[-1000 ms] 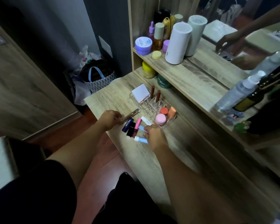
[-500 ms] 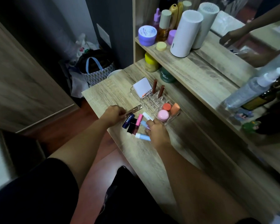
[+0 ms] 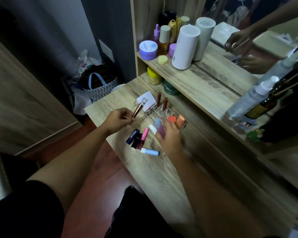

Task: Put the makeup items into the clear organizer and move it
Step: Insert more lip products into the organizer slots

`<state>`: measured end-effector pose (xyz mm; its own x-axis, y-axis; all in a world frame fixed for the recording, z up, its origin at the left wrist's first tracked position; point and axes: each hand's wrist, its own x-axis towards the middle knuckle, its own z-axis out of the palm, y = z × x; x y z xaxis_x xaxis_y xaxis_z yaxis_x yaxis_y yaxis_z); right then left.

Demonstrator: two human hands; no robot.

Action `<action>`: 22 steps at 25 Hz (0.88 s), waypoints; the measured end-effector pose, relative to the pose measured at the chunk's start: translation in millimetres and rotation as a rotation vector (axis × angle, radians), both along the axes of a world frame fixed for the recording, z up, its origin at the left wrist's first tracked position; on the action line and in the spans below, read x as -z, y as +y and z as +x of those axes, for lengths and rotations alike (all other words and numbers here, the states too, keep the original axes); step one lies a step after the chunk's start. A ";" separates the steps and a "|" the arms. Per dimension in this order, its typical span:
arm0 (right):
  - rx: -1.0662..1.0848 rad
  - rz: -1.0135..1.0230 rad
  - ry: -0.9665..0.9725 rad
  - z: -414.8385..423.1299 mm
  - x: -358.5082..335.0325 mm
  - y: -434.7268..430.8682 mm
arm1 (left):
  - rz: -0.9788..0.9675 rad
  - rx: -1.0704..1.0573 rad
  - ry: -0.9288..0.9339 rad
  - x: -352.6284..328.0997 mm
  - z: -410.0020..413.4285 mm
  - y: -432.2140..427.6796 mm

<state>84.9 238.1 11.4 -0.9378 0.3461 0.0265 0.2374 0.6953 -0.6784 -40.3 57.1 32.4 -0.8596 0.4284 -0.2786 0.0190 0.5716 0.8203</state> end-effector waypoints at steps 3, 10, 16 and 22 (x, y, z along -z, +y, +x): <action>0.166 -0.152 0.178 -15.7 -21.8 19.0 | 0.214 -0.029 -0.139 -13.6 -5.0 16.4; 0.342 -0.236 0.235 -37.6 -30.4 47.3 | 0.243 -0.120 -0.029 -9.8 -23.1 50.2; 0.359 -0.214 0.165 -44.7 -25.1 49.5 | 0.117 -0.118 0.082 4.3 -35.7 65.0; 0.309 -0.151 0.119 -52.7 -25.3 50.6 | -0.024 -0.016 0.161 10.8 -38.7 76.0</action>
